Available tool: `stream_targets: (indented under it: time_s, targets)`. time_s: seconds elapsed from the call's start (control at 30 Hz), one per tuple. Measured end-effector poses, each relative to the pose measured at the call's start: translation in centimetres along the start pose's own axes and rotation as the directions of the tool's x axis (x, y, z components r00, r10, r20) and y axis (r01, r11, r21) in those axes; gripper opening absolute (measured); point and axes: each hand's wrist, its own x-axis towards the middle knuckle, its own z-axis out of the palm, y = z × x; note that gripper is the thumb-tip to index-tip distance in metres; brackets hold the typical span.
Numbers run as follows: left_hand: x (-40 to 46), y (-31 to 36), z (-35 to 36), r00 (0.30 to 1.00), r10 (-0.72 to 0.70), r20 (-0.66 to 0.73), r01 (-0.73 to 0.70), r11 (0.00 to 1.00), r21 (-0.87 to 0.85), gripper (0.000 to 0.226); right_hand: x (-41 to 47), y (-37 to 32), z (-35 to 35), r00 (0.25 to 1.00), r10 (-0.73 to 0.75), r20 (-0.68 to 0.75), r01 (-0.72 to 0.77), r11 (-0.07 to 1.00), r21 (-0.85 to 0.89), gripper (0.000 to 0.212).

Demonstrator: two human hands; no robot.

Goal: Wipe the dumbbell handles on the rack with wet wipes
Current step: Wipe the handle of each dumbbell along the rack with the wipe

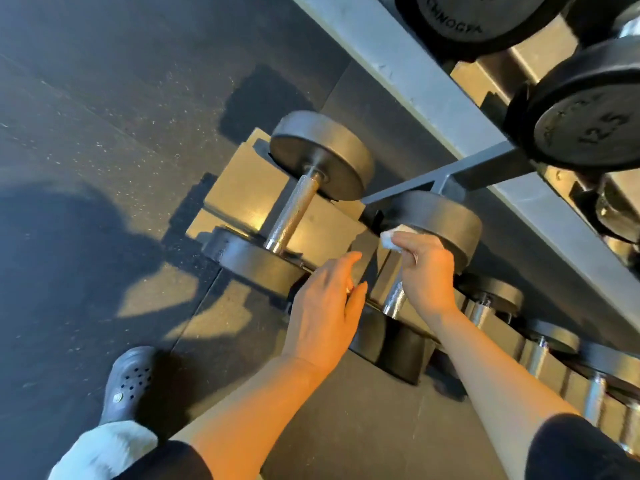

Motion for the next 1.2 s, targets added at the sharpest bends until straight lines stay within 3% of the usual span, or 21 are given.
stream_targets:
  time_s: [0.1, 0.17, 0.27, 0.43, 0.73, 0.93, 1.07, 1.13, 1.2]
  targets:
    - [-1.3, -0.6, 2.5, 0.996, -0.074, 0.058, 0.074, 0.997, -0.002, 0.039, -0.2, 3.0, 0.5, 0.982, -0.12, 0.148, 0.147, 0.971, -0.188, 0.035]
    - [-2.1, -0.9, 4.2, 0.992, -0.12, 0.034, 0.119, 0.993, 0.025, 0.038, -0.6, 4.6, 0.8, 0.967, -0.107, 0.233, 0.163, 0.958, -0.237, 0.04]
    - [-2.5, -0.5, 6.3, 0.989, -0.15, -0.003, 0.15, 0.987, 0.054, 0.034, -0.6, 5.6, 0.7, 0.961, -0.097, 0.258, 0.158, 0.961, -0.228, 0.043]
    - [-1.8, 1.1, 9.2, 0.967, -0.205, -0.148, 0.211, 0.977, 0.022, 0.029, -0.4, 5.3, 0.2, 0.959, -0.2, 0.2, 0.257, 0.911, -0.322, 0.024]
    - [-1.7, 1.2, 11.1, 0.958, -0.19, -0.215, 0.219, 0.968, 0.121, 0.03, -2.4, 7.2, 1.3, 0.938, -0.237, 0.255, 0.271, 0.957, -0.106, 0.034]
    - [-2.0, 1.4, 11.2, 0.958, -0.17, -0.232, 0.206, 0.969, 0.14, 0.029, -3.6, 7.7, -0.1, 0.874, -0.157, 0.46, 0.122, 0.987, 0.106, 0.036]
    - [-2.1, 1.6, 11.3, 0.953, -0.199, -0.228, 0.237, 0.959, 0.153, 0.03, -4.1, 8.1, -0.7, 0.839, -0.159, 0.52, 0.042, 0.972, 0.23, 0.037]
    - [-2.3, 1.7, 11.3, 0.953, -0.214, -0.217, 0.247, 0.959, 0.142, 0.031, -4.1, 8.3, -0.9, 0.886, -0.151, 0.438, 0.024, 0.959, 0.283, 0.037]
    - [-2.3, 1.7, 11.3, 0.952, -0.211, -0.222, 0.247, 0.957, 0.149, 0.031, -3.6, 8.8, -1.1, 0.978, -0.084, 0.189, 0.018, 0.946, 0.324, 0.038]
